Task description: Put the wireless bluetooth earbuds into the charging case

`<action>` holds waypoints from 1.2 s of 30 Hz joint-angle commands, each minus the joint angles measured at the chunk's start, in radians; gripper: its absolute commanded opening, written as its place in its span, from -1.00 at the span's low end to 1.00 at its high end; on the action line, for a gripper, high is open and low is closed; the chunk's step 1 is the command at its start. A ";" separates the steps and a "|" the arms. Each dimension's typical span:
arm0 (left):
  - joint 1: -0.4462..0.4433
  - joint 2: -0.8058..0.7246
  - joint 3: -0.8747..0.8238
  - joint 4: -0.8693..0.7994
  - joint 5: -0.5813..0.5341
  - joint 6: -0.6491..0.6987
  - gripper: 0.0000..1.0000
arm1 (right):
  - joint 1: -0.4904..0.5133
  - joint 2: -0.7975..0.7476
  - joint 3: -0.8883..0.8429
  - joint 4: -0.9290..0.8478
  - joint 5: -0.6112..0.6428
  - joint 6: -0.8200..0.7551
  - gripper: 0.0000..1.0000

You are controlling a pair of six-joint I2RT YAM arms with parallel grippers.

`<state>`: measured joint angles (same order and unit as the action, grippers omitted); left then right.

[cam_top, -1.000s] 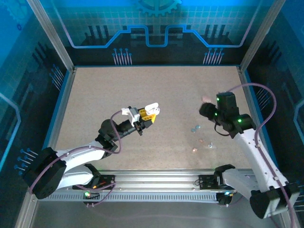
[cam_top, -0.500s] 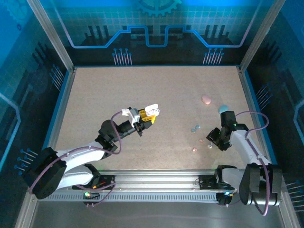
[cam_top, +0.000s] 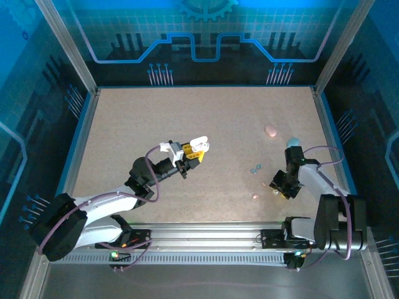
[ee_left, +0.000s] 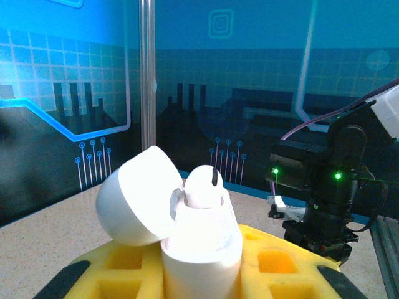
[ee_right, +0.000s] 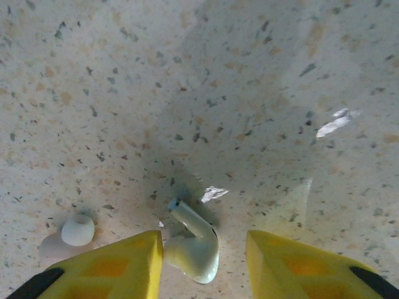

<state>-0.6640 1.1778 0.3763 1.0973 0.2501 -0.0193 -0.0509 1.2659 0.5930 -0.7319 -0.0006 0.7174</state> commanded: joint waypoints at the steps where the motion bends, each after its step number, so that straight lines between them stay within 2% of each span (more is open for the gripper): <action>1: -0.003 -0.010 -0.005 0.028 -0.007 0.014 -0.70 | 0.031 0.028 0.029 -0.014 0.019 -0.006 -0.21; 12: -0.005 -0.009 -0.009 0.029 -0.014 0.016 -0.69 | 0.043 0.049 0.030 -0.003 0.060 -0.007 -0.28; 15: -0.003 -0.010 -0.011 0.029 -0.014 0.014 -0.69 | 0.043 0.058 0.033 0.000 0.063 -0.014 -0.34; 17: -0.004 -0.015 -0.013 0.029 -0.018 0.013 -0.69 | 0.044 0.064 0.030 0.009 0.056 -0.019 -0.47; 36: -0.004 -0.021 -0.017 0.022 -0.029 0.013 -0.69 | 0.051 0.046 0.042 0.015 0.082 -0.056 -0.61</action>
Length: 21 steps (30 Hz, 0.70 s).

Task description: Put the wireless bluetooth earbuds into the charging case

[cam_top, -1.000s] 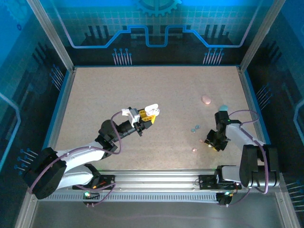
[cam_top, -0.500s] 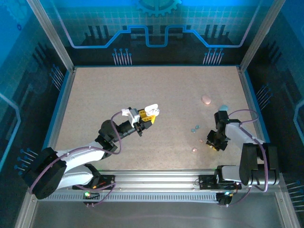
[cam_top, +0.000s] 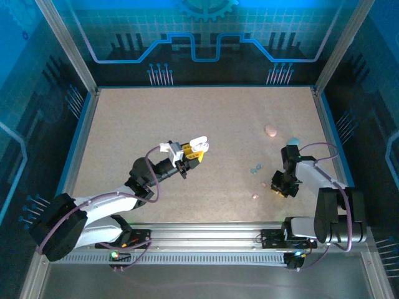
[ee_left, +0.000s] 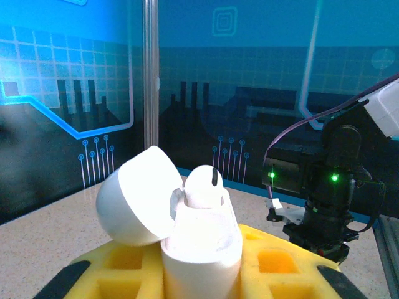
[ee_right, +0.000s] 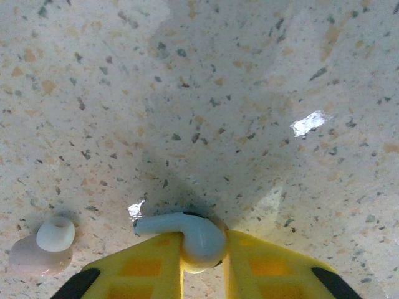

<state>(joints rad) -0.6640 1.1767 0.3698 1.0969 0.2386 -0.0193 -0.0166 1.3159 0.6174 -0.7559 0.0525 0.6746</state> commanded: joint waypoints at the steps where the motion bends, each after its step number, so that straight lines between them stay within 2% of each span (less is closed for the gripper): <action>1: -0.004 -0.020 -0.010 0.023 -0.017 0.014 -0.69 | 0.018 -0.008 0.019 0.036 0.029 -0.013 -0.60; 10: -0.003 -0.024 -0.012 0.024 -0.019 0.016 -0.69 | 0.069 -0.091 0.070 -0.030 0.067 -0.003 -0.58; 13: -0.004 -0.029 -0.012 0.025 -0.026 0.017 -0.69 | 0.119 -0.102 0.102 -0.036 0.053 -0.025 -0.55; 17: -0.005 -0.051 -0.021 0.027 -0.052 0.030 -0.69 | 0.273 -0.038 0.205 -0.036 0.027 -0.069 -0.55; 21: -0.003 -0.112 -0.039 0.019 -0.114 0.057 -0.69 | 0.438 0.117 0.337 -0.024 -0.008 -0.119 -0.55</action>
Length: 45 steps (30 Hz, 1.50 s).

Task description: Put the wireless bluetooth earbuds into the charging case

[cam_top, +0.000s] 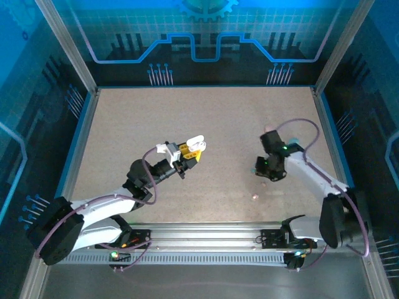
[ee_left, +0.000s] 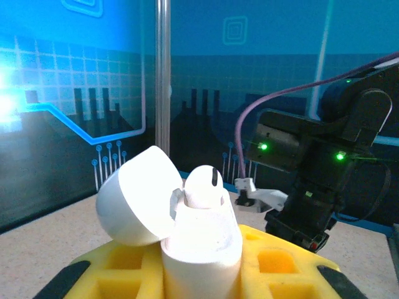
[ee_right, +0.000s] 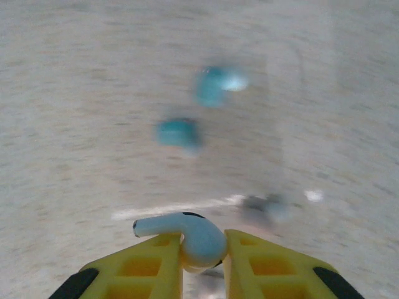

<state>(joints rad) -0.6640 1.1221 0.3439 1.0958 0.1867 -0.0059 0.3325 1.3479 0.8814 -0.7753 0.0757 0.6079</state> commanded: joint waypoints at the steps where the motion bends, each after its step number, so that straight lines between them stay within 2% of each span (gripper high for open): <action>1: -0.005 -0.079 -0.016 0.007 -0.079 0.053 -0.69 | 0.123 0.121 0.098 0.001 -0.039 -0.068 -0.55; 8: -0.003 -0.270 -0.017 -0.177 -0.156 0.134 -0.68 | 0.338 0.421 0.301 -0.031 -0.039 -0.186 -0.56; 14: -0.003 -0.378 -0.006 -0.288 -0.181 0.178 -0.64 | 0.430 0.554 0.391 -0.059 -0.038 -0.302 -0.55; 25: -0.002 -0.373 0.019 -0.311 -0.171 0.191 -0.64 | 0.439 0.594 0.416 -0.093 0.048 -0.337 -0.32; 45: -0.003 -0.338 0.017 -0.289 -0.170 0.182 -0.64 | 0.436 0.540 0.392 -0.140 0.132 -0.324 -0.23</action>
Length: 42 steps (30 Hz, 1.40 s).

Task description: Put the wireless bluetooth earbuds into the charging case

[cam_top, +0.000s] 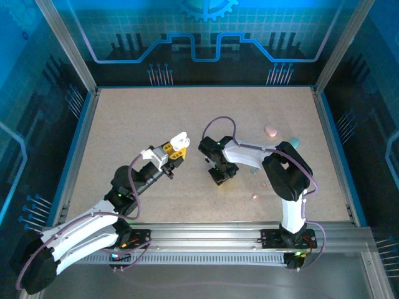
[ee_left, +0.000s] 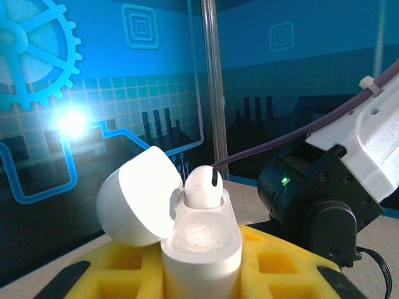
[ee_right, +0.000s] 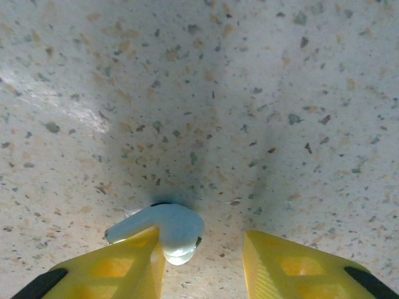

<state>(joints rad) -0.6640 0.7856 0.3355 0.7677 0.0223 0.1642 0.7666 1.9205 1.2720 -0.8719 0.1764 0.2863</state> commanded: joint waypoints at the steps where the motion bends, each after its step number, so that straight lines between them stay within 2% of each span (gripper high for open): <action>1: -0.003 -0.003 0.023 0.039 -0.005 0.012 -0.64 | 0.000 -0.033 0.001 -0.049 0.032 0.005 -0.22; 10: -0.003 -0.006 0.013 0.047 -0.009 0.008 -0.63 | -0.027 -0.095 -0.054 -0.052 0.034 0.085 -0.20; 17: -0.003 -0.002 0.007 0.056 -0.009 0.005 -0.63 | -0.088 -0.200 -0.113 -0.010 -0.051 0.129 -0.17; 21: -0.003 -0.002 0.004 0.062 -0.012 0.002 -0.63 | -0.111 -0.229 -0.102 0.002 -0.135 0.280 -0.14; 25: -0.003 -0.003 -0.004 0.074 -0.016 -0.002 -0.63 | -0.120 -0.246 -0.154 0.145 -0.299 0.487 -0.09; 28: -0.003 -0.006 -0.008 0.074 -0.016 -0.002 -0.63 | -0.119 -0.252 -0.222 0.275 -0.354 0.607 0.02; 32: -0.002 -0.006 -0.012 0.079 -0.017 0.001 -0.63 | -0.117 -0.215 -0.221 0.281 -0.328 0.641 0.11; 42: -0.003 -0.011 -0.020 0.091 -0.022 0.000 -0.63 | -0.112 -0.163 -0.211 0.271 -0.269 0.659 0.07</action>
<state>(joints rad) -0.6640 0.7853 0.3229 0.8040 0.0185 0.1635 0.6533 1.7355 1.0527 -0.5896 -0.1177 0.9169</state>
